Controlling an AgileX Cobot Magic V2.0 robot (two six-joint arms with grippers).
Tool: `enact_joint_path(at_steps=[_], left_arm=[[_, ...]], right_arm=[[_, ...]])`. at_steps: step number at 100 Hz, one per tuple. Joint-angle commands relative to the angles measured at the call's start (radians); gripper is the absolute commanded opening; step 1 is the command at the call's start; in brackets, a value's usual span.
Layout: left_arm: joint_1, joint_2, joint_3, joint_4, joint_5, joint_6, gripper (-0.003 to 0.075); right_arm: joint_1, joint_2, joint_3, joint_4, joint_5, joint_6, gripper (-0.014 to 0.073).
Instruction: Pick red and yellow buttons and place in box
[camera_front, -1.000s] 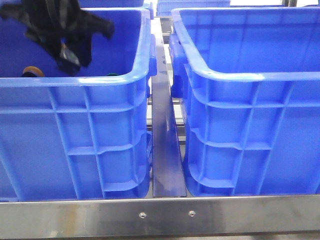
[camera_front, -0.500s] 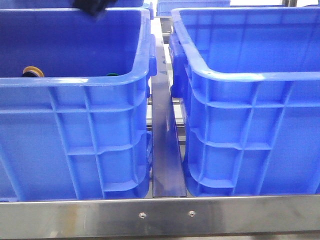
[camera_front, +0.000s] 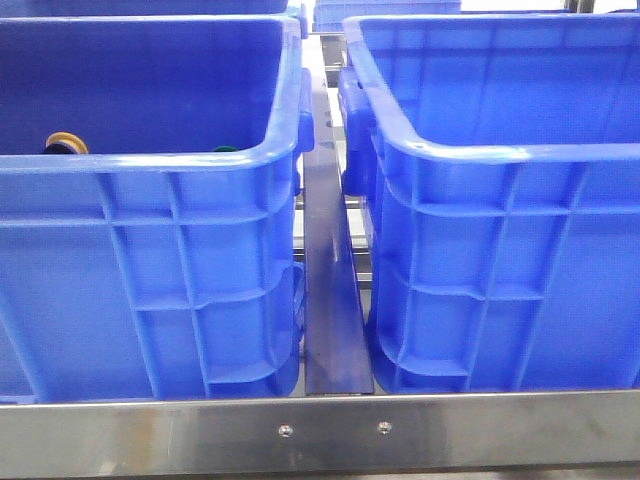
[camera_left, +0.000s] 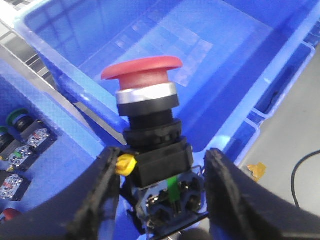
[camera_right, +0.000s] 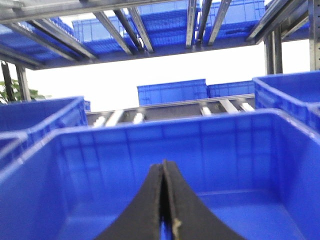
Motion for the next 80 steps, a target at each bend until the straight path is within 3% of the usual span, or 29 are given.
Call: enact_joint_path(at_steps=[1,20,40,69,80], left_arm=[[-0.009,-0.023,-0.027,0.029,-0.060,0.001,-0.0019],[-0.009,-0.021,-0.027,0.041,-0.060,0.001,-0.0019],[-0.009,-0.021,-0.027,0.043,-0.056,0.001,-0.0019],[-0.009,-0.021,-0.027,0.043,-0.050,0.001,-0.0019],[-0.009,-0.021,-0.027,0.043,-0.050,0.001,-0.0019]], right_arm=[[-0.001,-0.003,-0.123,-0.008,0.036,0.025,-0.0069],[-0.001,0.094,-0.428,0.028,0.441,0.038,-0.0069],[-0.001,0.339,-0.716,0.042,0.825,0.038,-0.0069],[-0.001,0.544,-0.802,0.067,0.914,0.038,-0.0064],[-0.001,0.586,-0.802,0.110,0.920,0.038,0.0054]])
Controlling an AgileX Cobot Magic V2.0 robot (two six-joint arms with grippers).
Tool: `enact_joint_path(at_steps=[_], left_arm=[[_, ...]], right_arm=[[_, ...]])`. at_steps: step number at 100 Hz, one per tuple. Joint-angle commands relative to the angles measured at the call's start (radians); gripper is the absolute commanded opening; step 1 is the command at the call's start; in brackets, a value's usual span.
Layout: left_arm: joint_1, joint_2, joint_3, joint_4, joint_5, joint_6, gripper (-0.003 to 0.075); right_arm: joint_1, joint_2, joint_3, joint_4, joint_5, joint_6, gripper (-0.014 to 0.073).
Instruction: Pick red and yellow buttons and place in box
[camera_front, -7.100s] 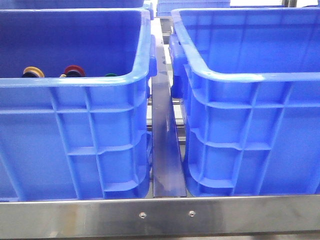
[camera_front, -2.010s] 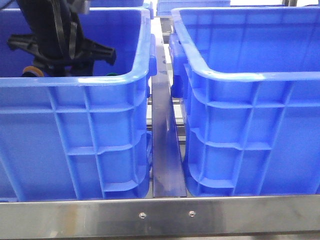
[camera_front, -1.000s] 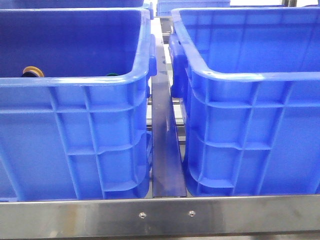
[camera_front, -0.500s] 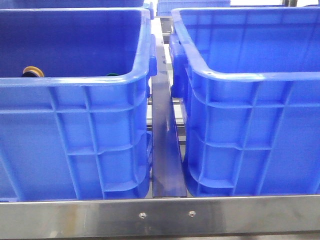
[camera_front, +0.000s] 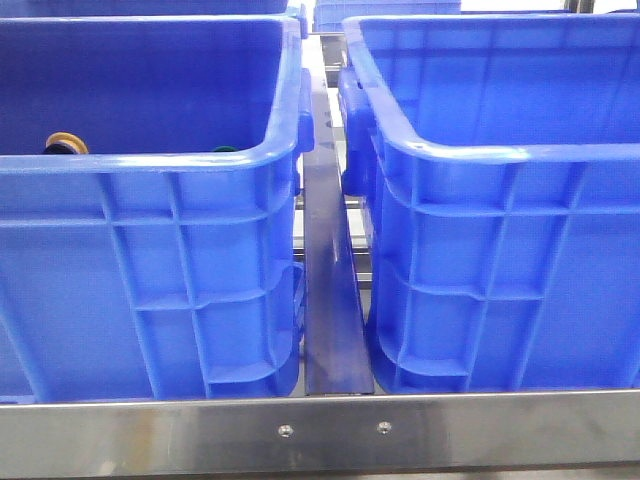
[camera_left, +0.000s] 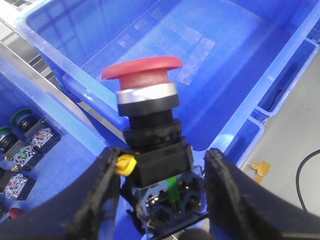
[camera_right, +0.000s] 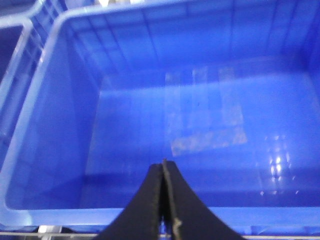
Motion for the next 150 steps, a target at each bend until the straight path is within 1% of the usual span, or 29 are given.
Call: enact_joint_path(at_steps=[1,5,7,8,10,11,12,14,16,19,21,22,23,28,37,40,44,59,69,78,84,97,124,138,143,150], left_arm=[[-0.009,-0.021,-0.027,0.031,-0.055,-0.003,-0.0019],[-0.009,-0.021,-0.027,0.031,-0.055,-0.003,-0.0019],[-0.009,-0.021,-0.027,0.031,-0.055,-0.003,-0.0019],[-0.009,-0.021,-0.027,0.031,-0.055,-0.003,-0.0019],[-0.009,-0.021,-0.027,0.031,-0.055,-0.003,-0.0019],[-0.009,-0.021,-0.027,0.031,-0.055,-0.003,-0.0019],[-0.009,-0.021,-0.027,0.031,-0.055,-0.003,-0.0019],[-0.009,-0.021,-0.027,0.031,-0.055,-0.003,-0.0019],[-0.009,-0.021,-0.027,0.031,-0.055,-0.003,-0.0019],[-0.009,-0.021,-0.027,0.031,-0.055,-0.003,-0.0019],[-0.009,-0.021,-0.027,0.031,-0.055,-0.003,-0.0019],[-0.009,-0.021,-0.027,0.031,-0.055,-0.003,-0.0019],[-0.009,-0.021,-0.027,0.031,-0.055,-0.003,-0.0019],[-0.009,-0.021,-0.027,0.031,-0.055,-0.003,-0.0019],[-0.009,-0.021,-0.027,0.031,-0.055,-0.003,-0.0019],[-0.009,-0.021,-0.027,0.031,-0.055,-0.003,-0.0019],[-0.009,-0.021,-0.027,0.031,-0.055,-0.003,-0.0019],[-0.009,-0.021,-0.027,0.031,-0.055,-0.003,-0.0019],[-0.009,-0.021,-0.027,0.031,-0.055,-0.003,-0.0019],[-0.009,-0.021,-0.027,0.031,-0.055,-0.003,-0.0019],[-0.009,-0.020,-0.027,0.031,-0.055,-0.003,-0.0019],[-0.009,-0.019,-0.027,0.031,-0.055,-0.003,-0.0019],[-0.009,-0.019,-0.027,0.031,-0.055,-0.003,-0.0019],[-0.009,-0.019,-0.027,0.031,-0.055,-0.003,-0.0019],[-0.009,-0.019,-0.027,0.031,-0.055,-0.003,-0.0019],[-0.009,-0.019,-0.027,0.031,-0.055,-0.003,-0.0019]], right_arm=[[-0.001,0.039,-0.036,0.046,-0.055,0.003,0.0067],[-0.001,0.048,-0.036,0.084,-0.057,0.003,0.0157],[-0.001,0.052,-0.036,0.107,-0.059,0.003,0.0225],[-0.001,0.052,-0.036,0.115,-0.059,0.003,0.0225],[-0.001,0.054,-0.036,0.147,-0.062,0.003,0.0297],[-0.001,0.054,-0.036,0.147,-0.061,0.002,0.0316],[-0.001,0.055,-0.036,0.162,-0.065,0.002,0.0353],[-0.001,0.056,-0.036,0.185,-0.067,0.002,0.0388],[-0.001,0.057,-0.036,0.208,-0.072,0.002,0.0457],[-0.001,0.058,-0.036,0.238,-0.076,0.000,0.0503],[-0.001,0.061,-0.036,0.260,-0.079,-0.007,0.0556],[-0.001,0.061,-0.036,0.268,-0.080,-0.007,0.0556],[-0.001,0.061,-0.036,0.284,-0.082,-0.014,0.0587],[-0.001,0.067,-0.036,0.347,-0.085,-0.050,0.0630],[-0.001,0.086,-0.036,0.506,-0.084,-0.159,0.0633],[-0.001,0.095,-0.036,0.569,-0.078,-0.216,0.0633],[-0.001,0.112,-0.036,0.673,-0.070,-0.281,0.0633],[-0.001,0.203,-0.036,1.070,0.014,-0.594,0.0633],[-0.001,0.266,-0.036,1.261,0.086,-0.745,0.0633],[-0.001,0.324,-0.036,1.378,0.148,-0.837,0.0633],[0.002,0.356,-0.038,1.414,0.174,-0.869,0.0633],[0.026,0.428,-0.060,1.421,0.188,-0.890,0.0633],[0.177,0.557,-0.140,1.421,0.150,-0.913,0.0633],[0.226,0.619,-0.175,1.421,0.148,-0.930,0.0627],[0.237,0.635,-0.188,1.421,0.149,-0.932,0.0601],[0.251,0.653,-0.203,1.422,0.151,-0.932,0.0524]])
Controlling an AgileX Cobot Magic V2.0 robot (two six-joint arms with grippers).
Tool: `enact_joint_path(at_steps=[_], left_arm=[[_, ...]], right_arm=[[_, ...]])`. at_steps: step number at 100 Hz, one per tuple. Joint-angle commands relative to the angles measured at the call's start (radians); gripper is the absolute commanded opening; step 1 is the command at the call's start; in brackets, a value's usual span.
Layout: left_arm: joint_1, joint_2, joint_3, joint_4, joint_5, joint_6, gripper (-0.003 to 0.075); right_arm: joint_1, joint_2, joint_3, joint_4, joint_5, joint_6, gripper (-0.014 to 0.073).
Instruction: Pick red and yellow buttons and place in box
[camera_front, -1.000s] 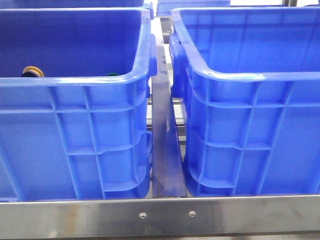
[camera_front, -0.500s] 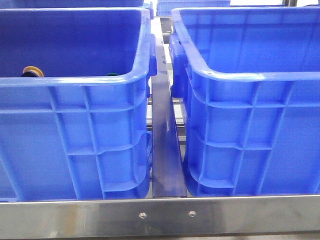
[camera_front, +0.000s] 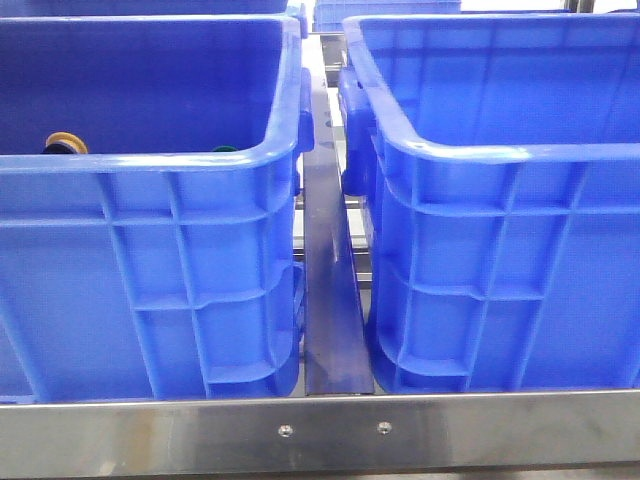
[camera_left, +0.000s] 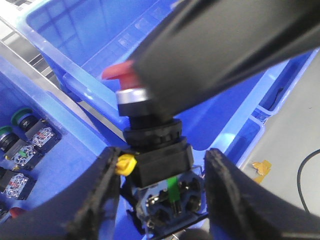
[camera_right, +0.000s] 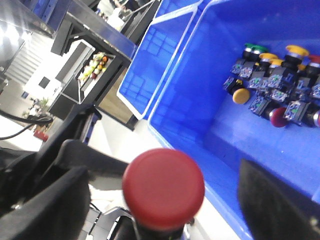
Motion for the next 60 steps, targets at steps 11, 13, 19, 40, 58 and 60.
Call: enact_joint_path(at_steps=[11,13,19,40,58,60], left_arm=[[-0.009,-0.021,-0.027,0.029,-0.056,-0.003,-0.0019],[-0.009,-0.021,-0.027,0.029,-0.056,-0.003,-0.0019],[-0.009,-0.021,-0.027,0.029,-0.056,-0.003,-0.0019],[-0.009,-0.021,-0.027,0.029,-0.056,-0.003,0.0028],[-0.009,-0.021,-0.027,0.029,-0.054,-0.003,0.0387],[-0.009,-0.021,-0.027,0.029,-0.054,-0.003,0.0430]], right_arm=[[0.026,0.007,-0.054,0.071,0.011,-0.019,0.0349],[0.026,0.007,-0.054,0.071,0.012,-0.019,0.0316],[0.026,0.007,-0.054,0.071,0.013,-0.019,0.0230],[0.026,0.007,-0.054,0.071,0.013,-0.019,0.0181],[0.026,0.007,-0.054,0.064,0.004,-0.033,0.0181],[0.026,0.007,-0.054,0.064,0.001,-0.037,0.0181]])
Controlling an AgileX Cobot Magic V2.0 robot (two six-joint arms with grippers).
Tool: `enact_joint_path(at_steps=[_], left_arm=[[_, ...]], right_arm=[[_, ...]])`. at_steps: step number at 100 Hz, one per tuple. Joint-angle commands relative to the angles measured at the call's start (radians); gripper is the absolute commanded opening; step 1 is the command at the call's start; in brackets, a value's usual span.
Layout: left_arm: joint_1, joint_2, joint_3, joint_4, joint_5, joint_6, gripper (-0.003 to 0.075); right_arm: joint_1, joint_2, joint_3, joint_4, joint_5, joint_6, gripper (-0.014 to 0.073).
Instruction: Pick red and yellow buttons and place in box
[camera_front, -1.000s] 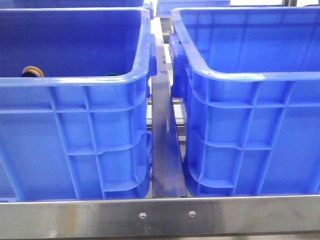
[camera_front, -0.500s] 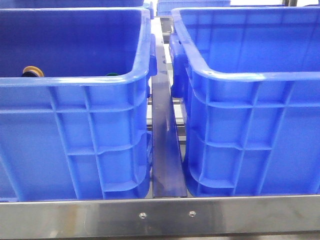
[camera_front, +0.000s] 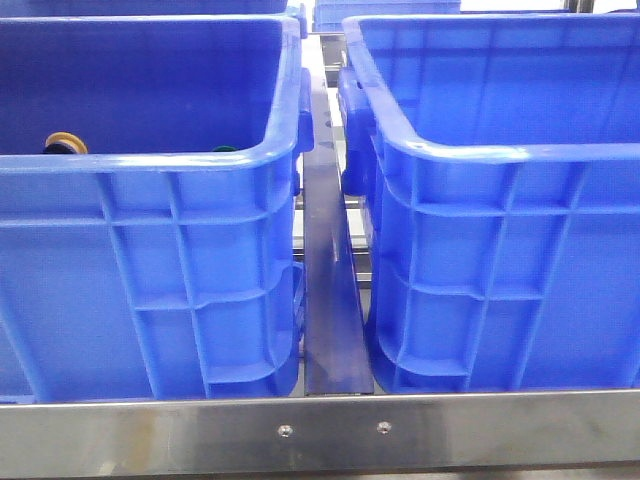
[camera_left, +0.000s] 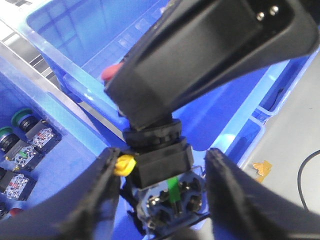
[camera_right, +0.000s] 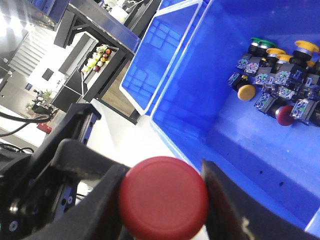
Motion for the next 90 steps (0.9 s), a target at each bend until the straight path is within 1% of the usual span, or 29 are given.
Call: enact_joint_path(at_steps=[1,2,7,12,29,37,46,58,68,81,90], left_arm=[[-0.009,-0.021,-0.027,0.028,-0.056,-0.005,0.0444],[-0.009,-0.021,-0.027,0.028,-0.056,-0.005,0.0469],[-0.009,-0.021,-0.027,0.028,-0.056,-0.005,0.0533],[-0.009,-0.021,-0.027,0.028,-0.056,-0.005,0.0562],[-0.007,-0.027,-0.027,0.051,-0.050,-0.012,0.0557],[-0.007,-0.032,-0.027,0.062,-0.046,-0.014,0.0557],[0.019,-0.045,-0.027,0.062,-0.046,-0.014,0.0557],[0.096,-0.061,-0.027,0.062,-0.044,-0.014,0.0557],[0.190,-0.070,-0.027,0.047,-0.044,-0.014,0.0557],[0.302,-0.072,0.001,0.028,-0.048,-0.006,0.0557],[0.383,-0.084,0.063,0.019,-0.094,-0.013,0.0557]], right_arm=[[0.001,-0.019,-0.036,0.063,0.002,-0.027,0.0181],[0.001,-0.019,-0.036,0.063,0.001,-0.029,0.0181],[0.001,-0.019,-0.036,0.062,-0.011,-0.035,0.0181],[-0.002,-0.019,-0.036,0.061,-0.023,-0.042,0.0181],[-0.043,-0.024,-0.036,0.061,-0.046,-0.067,0.0181],[-0.085,-0.035,-0.036,0.058,-0.054,-0.072,0.0181],[-0.137,-0.051,-0.036,0.054,-0.070,-0.078,0.0181],[-0.221,-0.067,-0.036,0.038,-0.065,-0.078,0.0181],[-0.270,-0.079,-0.036,0.015,-0.056,-0.078,0.0181],[-0.302,-0.089,-0.036,0.003,-0.055,-0.078,0.0181],[-0.316,-0.094,-0.036,-0.015,-0.066,-0.078,0.0181]])
